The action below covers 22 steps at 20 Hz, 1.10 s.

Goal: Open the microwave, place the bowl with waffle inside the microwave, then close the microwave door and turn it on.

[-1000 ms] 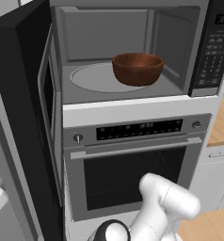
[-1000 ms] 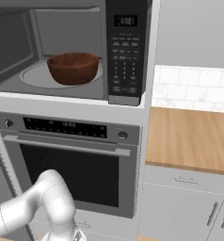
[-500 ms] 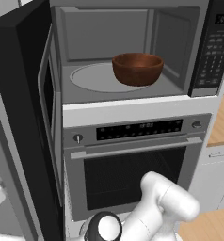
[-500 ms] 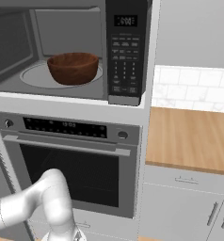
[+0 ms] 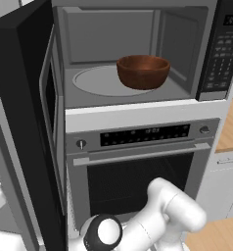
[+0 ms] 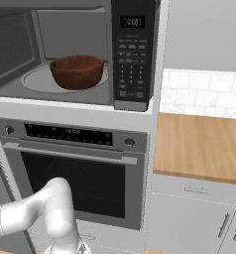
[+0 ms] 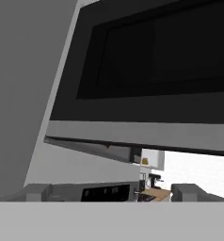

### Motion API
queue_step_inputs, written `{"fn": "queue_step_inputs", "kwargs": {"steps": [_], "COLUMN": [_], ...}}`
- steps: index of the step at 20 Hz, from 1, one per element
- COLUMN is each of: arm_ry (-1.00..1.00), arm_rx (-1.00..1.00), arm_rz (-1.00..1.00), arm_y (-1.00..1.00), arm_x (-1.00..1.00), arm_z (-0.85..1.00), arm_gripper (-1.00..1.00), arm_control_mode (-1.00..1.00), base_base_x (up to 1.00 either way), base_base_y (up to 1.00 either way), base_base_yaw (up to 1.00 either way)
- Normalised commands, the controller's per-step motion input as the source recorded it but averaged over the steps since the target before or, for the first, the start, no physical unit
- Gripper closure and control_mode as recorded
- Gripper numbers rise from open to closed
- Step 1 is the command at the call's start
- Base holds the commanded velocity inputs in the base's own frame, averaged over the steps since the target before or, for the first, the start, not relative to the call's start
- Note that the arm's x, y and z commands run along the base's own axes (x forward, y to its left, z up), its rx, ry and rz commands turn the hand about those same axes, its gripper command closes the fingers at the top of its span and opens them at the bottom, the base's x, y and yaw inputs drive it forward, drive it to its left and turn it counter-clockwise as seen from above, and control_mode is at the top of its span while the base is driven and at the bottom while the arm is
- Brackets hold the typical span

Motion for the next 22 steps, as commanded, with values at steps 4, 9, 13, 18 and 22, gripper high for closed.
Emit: {"fn": "queue_step_inputs", "kwargs": {"steps": [4, 9, 13, 18, 22], "arm_ry": [-0.1, -0.06, -0.05, -0.06, -0.04], "arm_rx": [0.0, 0.0, 0.0, 0.0, 0.0], "arm_rz": [-0.05, -0.07, -0.05, -0.04, -0.02], "arm_y": [-0.41, -0.36, -0.19, -0.16, -0.15], "arm_x": [0.0, 0.0, 0.0, 0.0, 0.0], "arm_z": [0.0, 0.01, 0.09, 0.11, 0.02], "arm_gripper": [-1.0, -1.0, -1.0, -1.0, -1.0], "arm_control_mode": [-1.0, -1.0, -1.0, -1.0, -1.0], "base_base_x": [0.0, 0.0, 0.0, 0.0, 0.0], "base_base_y": [0.0, 0.0, 0.0, 0.0, 0.0], "base_base_yaw": [0.0, 0.0, 0.0, 0.0, 0.0]}}
